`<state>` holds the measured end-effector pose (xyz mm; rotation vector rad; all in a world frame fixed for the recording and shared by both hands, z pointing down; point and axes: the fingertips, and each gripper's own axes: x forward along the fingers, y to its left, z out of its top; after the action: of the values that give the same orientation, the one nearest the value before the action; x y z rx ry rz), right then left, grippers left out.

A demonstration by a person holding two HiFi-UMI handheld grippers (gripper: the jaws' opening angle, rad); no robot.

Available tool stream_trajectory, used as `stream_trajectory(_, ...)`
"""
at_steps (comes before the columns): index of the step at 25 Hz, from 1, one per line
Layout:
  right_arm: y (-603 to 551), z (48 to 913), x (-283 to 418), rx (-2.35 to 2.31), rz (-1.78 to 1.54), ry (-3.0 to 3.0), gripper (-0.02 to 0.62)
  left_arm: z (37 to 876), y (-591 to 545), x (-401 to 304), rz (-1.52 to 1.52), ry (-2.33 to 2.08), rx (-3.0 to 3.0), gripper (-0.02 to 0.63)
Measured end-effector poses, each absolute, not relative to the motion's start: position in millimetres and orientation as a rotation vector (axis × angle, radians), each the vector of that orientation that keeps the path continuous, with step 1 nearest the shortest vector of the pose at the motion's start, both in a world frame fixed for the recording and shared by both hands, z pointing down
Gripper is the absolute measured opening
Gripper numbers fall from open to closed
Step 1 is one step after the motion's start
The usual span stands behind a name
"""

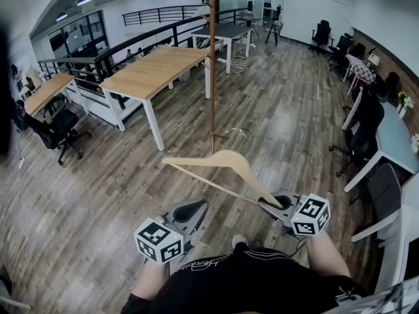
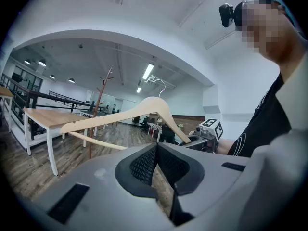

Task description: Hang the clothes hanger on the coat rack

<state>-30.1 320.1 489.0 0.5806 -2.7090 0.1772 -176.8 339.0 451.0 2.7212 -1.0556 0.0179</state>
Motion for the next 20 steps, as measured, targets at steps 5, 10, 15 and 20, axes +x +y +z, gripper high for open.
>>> stream_trajectory(5,306,491,-17,0.575,0.179,-2.707,0.041,454,321,-162,0.022,-1.046,2.704,0.008)
stream_trajectory(10,280,497,-4,0.613,0.225,-2.720,0.041,459,295,-149,0.037,-1.031,2.678,0.008)
stream_trajectory(15,245,505,12,0.628,0.261,-2.714,0.041,462,255,-135,0.035,-1.021,2.640,0.008)
stream_trajectory(20,201,505,26,0.613,0.294,-2.745,0.041,461,202,-117,0.025,-1.028,2.604,0.008)
